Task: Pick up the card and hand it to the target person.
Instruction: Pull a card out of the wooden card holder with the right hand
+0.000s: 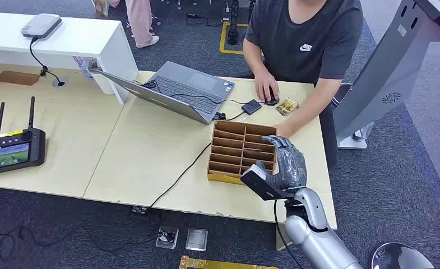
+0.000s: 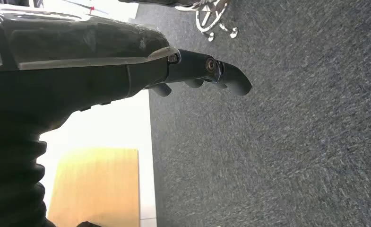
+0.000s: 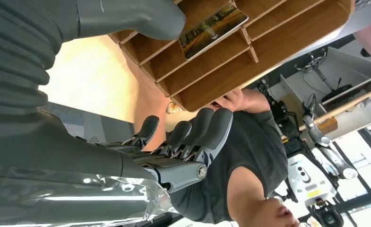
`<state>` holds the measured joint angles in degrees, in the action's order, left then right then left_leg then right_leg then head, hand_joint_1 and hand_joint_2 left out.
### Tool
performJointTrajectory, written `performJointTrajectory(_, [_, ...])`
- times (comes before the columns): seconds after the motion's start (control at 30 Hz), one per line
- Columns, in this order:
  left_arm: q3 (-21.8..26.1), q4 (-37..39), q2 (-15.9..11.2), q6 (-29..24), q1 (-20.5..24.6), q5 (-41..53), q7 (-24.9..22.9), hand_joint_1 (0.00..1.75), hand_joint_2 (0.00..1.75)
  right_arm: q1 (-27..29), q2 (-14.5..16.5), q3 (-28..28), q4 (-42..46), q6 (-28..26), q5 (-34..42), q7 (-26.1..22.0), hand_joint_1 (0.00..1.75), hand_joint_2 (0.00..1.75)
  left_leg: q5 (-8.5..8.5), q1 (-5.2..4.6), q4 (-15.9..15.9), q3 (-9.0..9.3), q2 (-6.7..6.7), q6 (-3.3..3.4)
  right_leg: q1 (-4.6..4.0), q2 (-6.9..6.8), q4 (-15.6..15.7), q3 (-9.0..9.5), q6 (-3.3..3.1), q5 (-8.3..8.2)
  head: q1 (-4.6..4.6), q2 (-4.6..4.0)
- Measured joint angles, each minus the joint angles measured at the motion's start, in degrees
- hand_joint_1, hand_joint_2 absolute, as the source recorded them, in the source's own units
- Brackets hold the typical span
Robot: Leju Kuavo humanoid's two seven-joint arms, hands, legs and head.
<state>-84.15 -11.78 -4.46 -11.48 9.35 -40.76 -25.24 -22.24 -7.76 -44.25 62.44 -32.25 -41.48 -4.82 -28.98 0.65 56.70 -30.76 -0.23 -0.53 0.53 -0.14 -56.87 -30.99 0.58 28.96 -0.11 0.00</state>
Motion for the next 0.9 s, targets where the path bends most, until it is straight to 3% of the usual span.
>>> performJointTrajectory(0.9, [0.0,0.0,0.0,0.1,0.0,0.9,-0.2,0.0,1.75,-5.1,4.1,-3.4,-11.2,-2.7,0.1,-3.6,0.75,1.75,0.0,0.0,0.0,0.0,0.0,0.0,0.0,0.0,0.0,0.0,0.0,0.0,0.01,0.0])
